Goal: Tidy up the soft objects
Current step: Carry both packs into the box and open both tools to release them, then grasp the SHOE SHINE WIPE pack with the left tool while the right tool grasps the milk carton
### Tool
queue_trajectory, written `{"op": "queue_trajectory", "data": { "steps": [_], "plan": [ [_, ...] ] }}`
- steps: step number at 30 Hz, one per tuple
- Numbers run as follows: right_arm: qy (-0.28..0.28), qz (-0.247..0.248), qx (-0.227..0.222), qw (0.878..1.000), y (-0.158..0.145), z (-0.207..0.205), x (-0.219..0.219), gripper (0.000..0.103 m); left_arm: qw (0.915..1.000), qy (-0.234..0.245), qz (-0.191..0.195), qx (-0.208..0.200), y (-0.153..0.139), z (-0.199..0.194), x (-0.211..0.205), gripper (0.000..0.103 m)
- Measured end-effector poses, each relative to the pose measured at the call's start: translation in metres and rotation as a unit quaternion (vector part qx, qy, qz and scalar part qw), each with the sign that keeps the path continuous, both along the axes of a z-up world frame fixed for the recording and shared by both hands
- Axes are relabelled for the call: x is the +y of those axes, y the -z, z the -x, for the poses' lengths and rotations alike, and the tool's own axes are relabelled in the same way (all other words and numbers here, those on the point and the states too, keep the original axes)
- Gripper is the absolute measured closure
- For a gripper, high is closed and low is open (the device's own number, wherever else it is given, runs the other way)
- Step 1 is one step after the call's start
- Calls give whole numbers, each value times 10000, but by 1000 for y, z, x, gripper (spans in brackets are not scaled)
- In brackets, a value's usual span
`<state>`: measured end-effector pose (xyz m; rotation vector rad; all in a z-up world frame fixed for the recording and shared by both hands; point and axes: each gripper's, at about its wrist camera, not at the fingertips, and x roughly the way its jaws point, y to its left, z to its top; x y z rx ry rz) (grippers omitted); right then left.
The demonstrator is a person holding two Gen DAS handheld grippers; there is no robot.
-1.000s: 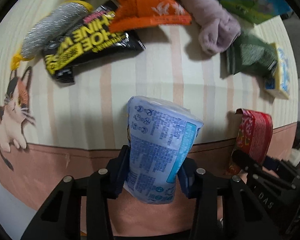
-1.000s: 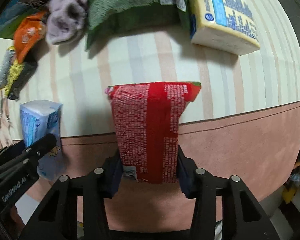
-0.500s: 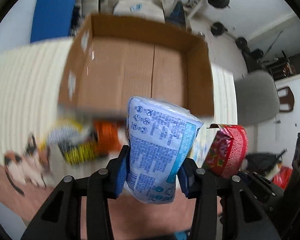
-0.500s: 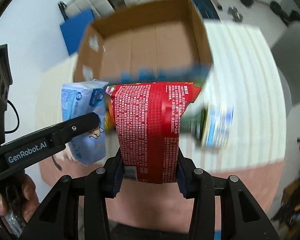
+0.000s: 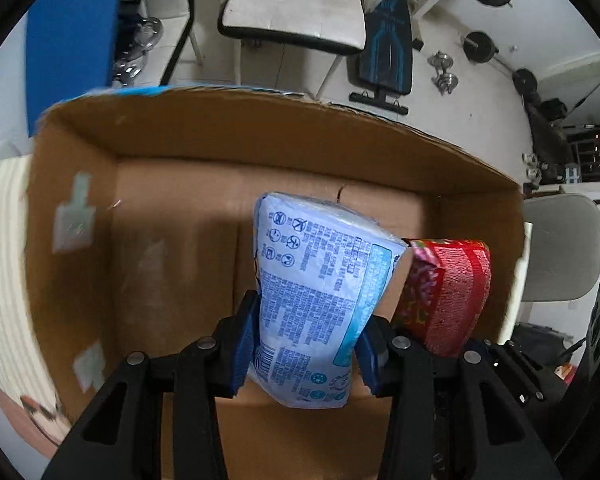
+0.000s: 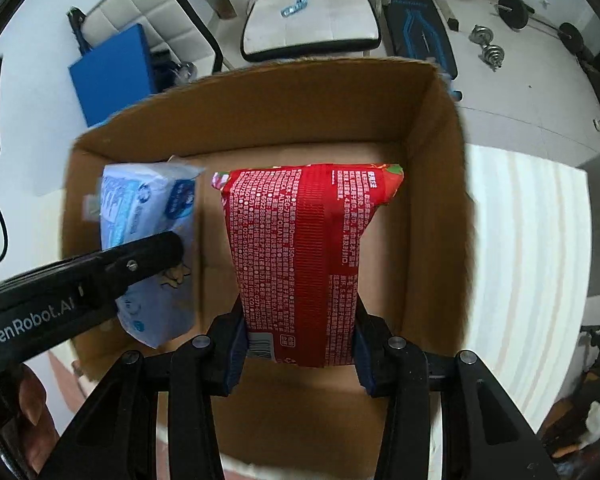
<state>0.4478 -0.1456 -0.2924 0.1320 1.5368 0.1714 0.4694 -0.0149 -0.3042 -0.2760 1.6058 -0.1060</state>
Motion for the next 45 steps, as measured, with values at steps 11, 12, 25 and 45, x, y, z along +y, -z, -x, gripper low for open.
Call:
{"op": "queue_trajectory", "data": {
  "steps": [11, 12, 25, 45],
  "plan": [
    [-79, 243, 282, 9993, 45, -45, 11, 55, 9990, -46, 169, 406, 35, -32, -5, 56],
    [-86, 290, 270, 9992, 46, -48, 11, 54, 9988, -54, 201, 435, 33, -32, -5, 53],
    [-73, 472, 72, 9988, 10, -29, 13, 6, 9989, 149, -333, -285, -30, -4, 14, 2],
    [139, 326, -850, 9958, -88, 107, 11, 0, 9829, 445, -1017, -1467, -121, 138, 42, 2]
  ]
}}
